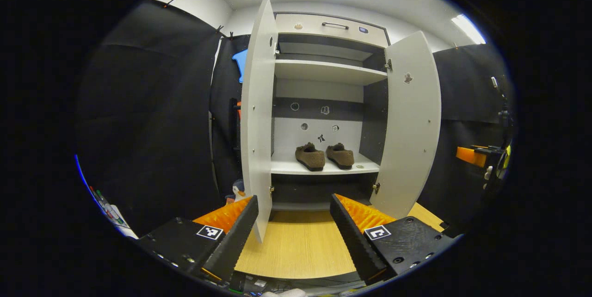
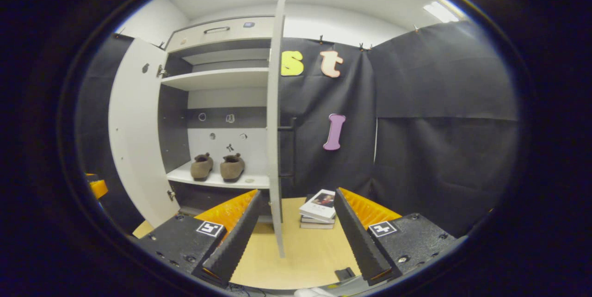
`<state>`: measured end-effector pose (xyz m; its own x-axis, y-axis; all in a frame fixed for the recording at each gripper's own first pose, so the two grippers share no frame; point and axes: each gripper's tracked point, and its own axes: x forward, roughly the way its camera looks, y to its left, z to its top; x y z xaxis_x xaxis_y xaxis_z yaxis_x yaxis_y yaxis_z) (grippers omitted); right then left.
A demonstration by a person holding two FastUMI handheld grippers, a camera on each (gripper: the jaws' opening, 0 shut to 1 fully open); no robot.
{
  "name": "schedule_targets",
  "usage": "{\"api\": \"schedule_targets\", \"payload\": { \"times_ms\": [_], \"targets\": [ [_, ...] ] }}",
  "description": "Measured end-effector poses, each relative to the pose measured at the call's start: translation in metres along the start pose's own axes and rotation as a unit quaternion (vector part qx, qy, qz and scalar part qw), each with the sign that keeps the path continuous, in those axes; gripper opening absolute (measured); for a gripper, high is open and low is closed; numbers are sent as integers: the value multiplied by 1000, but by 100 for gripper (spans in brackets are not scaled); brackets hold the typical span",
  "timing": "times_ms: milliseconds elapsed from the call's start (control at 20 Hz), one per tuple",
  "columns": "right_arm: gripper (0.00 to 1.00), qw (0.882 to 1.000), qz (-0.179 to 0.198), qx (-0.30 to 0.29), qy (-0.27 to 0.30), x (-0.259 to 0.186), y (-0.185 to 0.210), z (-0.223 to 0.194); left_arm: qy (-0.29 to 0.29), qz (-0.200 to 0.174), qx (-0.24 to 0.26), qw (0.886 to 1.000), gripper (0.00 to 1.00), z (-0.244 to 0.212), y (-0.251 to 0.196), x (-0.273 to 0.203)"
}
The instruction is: Grab one shoe with the right hand and put it into the shoe cabinet, grab the other shoe with the left hand and put it into the shoe cabinet; then close the right door with the right hand and the left door with the left hand.
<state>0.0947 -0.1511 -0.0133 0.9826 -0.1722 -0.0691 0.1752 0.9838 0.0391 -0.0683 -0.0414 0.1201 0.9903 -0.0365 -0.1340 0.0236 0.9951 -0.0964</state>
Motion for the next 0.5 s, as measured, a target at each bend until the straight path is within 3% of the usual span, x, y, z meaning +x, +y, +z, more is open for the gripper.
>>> {"api": "schedule_targets", "payload": {
  "times_ms": [150, 250, 500],
  "targets": [
    [99, 1000, -5, 14, 4, 42, -27, 10, -1, 11, -5, 1000, 90, 5, -12, 4],
    [99, 1000, -4, 23, 5, 71, -39, 18, -1, 21, -2, 1000, 95, 7, -21, 3],
    [97, 999, 28, 17, -3, 122, -30, 41, -3, 50, -4, 999, 95, 7, -32, 1]
  ]
}}
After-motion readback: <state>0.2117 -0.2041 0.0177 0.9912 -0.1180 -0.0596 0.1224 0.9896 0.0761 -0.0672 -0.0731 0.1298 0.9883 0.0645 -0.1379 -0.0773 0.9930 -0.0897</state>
